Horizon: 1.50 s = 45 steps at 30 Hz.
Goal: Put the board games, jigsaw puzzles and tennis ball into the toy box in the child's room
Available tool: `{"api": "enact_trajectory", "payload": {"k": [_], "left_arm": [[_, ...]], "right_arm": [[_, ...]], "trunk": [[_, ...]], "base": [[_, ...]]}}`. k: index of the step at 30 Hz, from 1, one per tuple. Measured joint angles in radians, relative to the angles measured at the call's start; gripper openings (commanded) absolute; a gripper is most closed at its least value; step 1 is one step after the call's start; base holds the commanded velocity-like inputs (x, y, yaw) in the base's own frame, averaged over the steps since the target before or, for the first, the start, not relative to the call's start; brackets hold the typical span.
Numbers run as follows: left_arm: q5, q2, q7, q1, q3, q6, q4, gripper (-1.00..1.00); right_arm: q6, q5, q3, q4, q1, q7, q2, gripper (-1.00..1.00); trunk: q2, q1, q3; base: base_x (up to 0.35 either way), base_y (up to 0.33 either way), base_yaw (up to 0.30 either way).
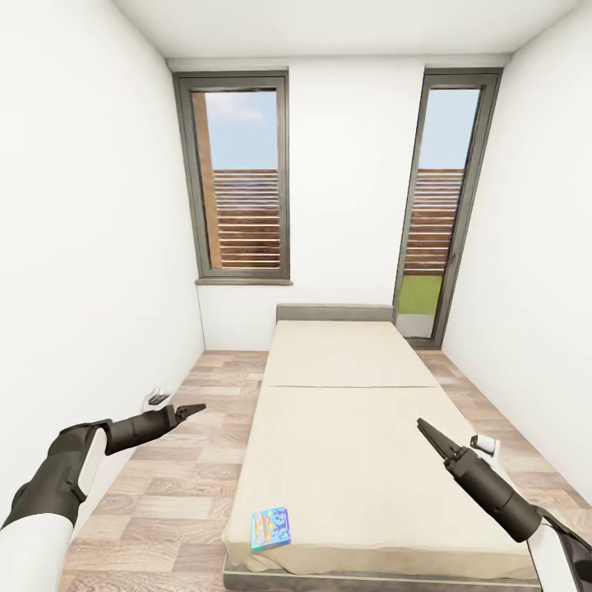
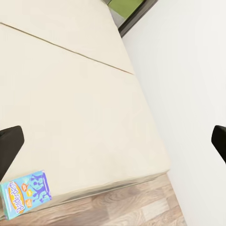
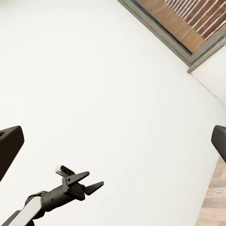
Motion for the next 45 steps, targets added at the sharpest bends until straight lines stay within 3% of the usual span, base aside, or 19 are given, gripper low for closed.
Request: {"api": "enact_trajectory", "payload": {"k": [15, 23, 30, 39, 45], "left_arm": [[0.0, 0.0, 0.006, 0.0, 0.0, 0.001, 0.0, 1.0], [0.0, 0.0, 0.007, 0.0, 0.001, 0.004, 0.0, 1.0], [0.001, 0.002, 0.004, 0.001, 0.002, 0.011, -0.002, 1.0], [0.002, 0.02, 0.002, 0.001, 0.003, 0.084, -0.021, 1.0], [0.005, 0.037, 0.002, 0.001, 0.005, 0.114, -0.026, 1.0]], "right_arm": [[0.003, -0.002, 0.004, 0.0, 0.0, -0.054, 0.001, 1.0], [0.005, -0.005, 0.005, -0.002, 0.0, -0.1, 0.0, 1.0], [0.014, -0.006, 0.006, 0.0, -0.001, -0.134, 0.0, 1.0], [0.019, -0.013, 0.006, 0.0, -0.005, -0.212, -0.002, 1.0], [0.02, -0.015, 0.006, 0.0, -0.005, -0.219, -0.001, 1.0]], "trunk": [[0.0, 0.0, 0.0], [-0.055, 0.03, -0.024], [-0.055, 0.031, -0.026], [-0.055, 0.031, -0.034], [-0.097, 0.053, -0.054]], "base": [[0.0, 0.0, 0.0], [0.0, 0.0, 0.0], [0.0, 0.0, 0.0], [0.0, 0.0, 0.0], [0.0, 0.0, 0.0]]}}
